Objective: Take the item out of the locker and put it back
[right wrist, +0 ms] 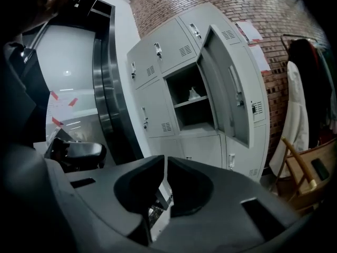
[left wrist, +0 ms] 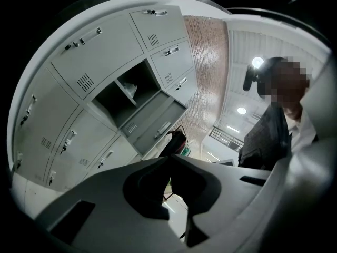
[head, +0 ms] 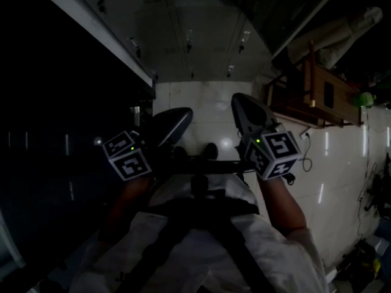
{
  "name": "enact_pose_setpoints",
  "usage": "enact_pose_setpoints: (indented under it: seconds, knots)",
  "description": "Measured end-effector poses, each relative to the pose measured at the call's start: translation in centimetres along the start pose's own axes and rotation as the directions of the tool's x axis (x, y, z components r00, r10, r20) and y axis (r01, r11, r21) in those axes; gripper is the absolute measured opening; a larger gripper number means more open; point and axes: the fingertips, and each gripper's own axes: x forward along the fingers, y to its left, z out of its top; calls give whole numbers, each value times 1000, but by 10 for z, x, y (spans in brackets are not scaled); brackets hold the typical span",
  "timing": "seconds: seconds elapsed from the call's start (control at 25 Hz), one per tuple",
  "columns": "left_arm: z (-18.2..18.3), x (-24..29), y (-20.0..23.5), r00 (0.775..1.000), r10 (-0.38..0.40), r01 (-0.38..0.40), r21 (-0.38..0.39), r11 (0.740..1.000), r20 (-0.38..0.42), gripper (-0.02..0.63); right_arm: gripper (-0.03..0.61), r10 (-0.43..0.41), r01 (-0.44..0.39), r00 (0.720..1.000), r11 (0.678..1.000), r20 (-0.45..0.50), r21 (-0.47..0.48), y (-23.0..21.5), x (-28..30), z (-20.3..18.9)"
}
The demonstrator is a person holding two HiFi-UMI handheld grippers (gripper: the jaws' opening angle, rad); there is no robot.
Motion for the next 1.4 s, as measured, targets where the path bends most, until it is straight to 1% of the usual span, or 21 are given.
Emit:
enact_pose_setpoints:
  seconds: [0.08,0.32,0.72,1.4]
  knots:
    - [1,-3,-2,1000,-14,14,0,1000,-5,-8,2,-5,5,1000,1000,12,-8,5,-1,3]
    - [-1,-17,-8,999,-38,37,-9,999,-13,-8,2,-12,12,1000,1000,13,-2,22,-5,-1]
    - [0,-21,-13,998,-65,65,-6,998,-23,-8,0,-44,44,999,999,16,6,24,-14,-4]
    - [-4,-24,-15,998,-62,62,-7,998,-25,-8,0,-29,29,999,1000,16,0,28,-16,-5]
